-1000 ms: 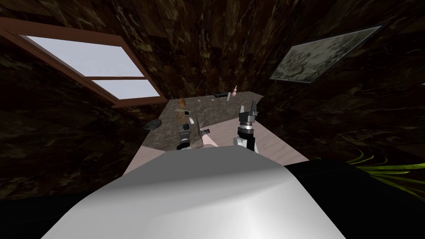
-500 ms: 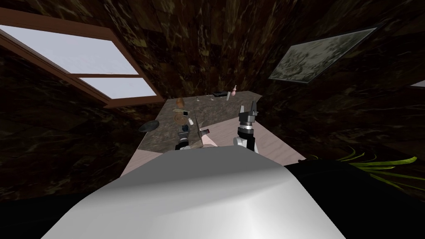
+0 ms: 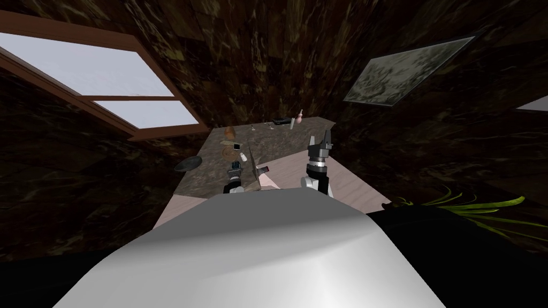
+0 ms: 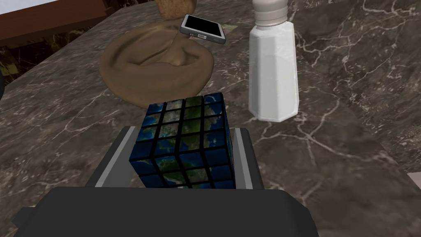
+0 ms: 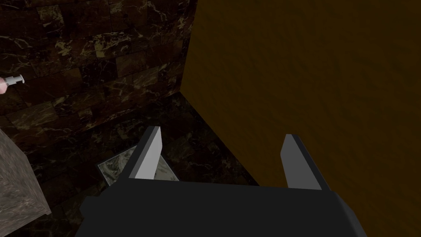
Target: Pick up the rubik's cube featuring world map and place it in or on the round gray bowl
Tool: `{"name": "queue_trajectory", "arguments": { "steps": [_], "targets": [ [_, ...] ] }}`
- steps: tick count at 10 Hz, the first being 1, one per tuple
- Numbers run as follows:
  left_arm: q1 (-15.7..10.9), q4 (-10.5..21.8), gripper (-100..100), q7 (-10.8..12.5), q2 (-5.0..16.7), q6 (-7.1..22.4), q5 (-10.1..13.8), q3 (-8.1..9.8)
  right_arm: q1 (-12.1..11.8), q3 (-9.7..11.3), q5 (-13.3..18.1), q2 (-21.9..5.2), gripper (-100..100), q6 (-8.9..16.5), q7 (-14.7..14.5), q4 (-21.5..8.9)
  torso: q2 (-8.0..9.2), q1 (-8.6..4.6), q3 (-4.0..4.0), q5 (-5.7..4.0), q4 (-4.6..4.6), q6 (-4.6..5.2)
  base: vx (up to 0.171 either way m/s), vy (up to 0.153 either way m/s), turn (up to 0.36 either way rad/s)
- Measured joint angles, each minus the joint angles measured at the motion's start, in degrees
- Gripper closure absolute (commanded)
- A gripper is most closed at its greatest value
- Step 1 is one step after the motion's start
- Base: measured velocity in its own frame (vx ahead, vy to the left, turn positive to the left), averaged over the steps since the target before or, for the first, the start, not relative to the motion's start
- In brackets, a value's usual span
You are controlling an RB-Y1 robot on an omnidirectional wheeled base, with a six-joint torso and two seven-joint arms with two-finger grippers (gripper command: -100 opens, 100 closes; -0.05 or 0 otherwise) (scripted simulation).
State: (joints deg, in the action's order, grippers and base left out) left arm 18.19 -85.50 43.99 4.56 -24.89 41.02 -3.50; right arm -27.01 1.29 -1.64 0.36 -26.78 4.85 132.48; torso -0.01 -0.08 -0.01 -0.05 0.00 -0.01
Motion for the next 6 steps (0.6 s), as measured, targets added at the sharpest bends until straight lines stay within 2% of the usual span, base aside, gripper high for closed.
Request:
{"name": "queue_trajectory", "arguments": {
  "steps": [2,3,4,6],
  "targets": [
    [0.01,0.01,100,-0.04,0.02,-0.02,-0.02,0.01,0.0,0.0,0.0,0.0,0,0.0,0.0,0.0,0.0,0.02,0.0,0.02,0.0,0.0,0.0,0.0,0.0],
    [0.01,0.01,0,-0.05,0.03,-0.02,-0.03,0.01,0.0,0.0,0.0,0.0,0,0.0,0.0,0.0,0.0,0.03,0.0,0.02,0.01,0.0,0.0,0.0,0.0],
    [0.01,0.01,100,-0.06,0.03,-0.02,-0.03,0.01,0.0,0.0,0.0,0.0,0,0.0,0.0,0.0,0.0,0.03,0.0,0.03,0.0,0.0,0.003,0.042,0.102],
    [1.69,-0.88,100,-0.56,-1.19,-1.13,-1.11,-2.14,0.0,-0.01,0.0,-0.01,0,0.0,0.0,0.0,0.04,0.25,-0.02,0.1,-0.08,-0.08,0.017,0.073,0.1]
  ]
}}
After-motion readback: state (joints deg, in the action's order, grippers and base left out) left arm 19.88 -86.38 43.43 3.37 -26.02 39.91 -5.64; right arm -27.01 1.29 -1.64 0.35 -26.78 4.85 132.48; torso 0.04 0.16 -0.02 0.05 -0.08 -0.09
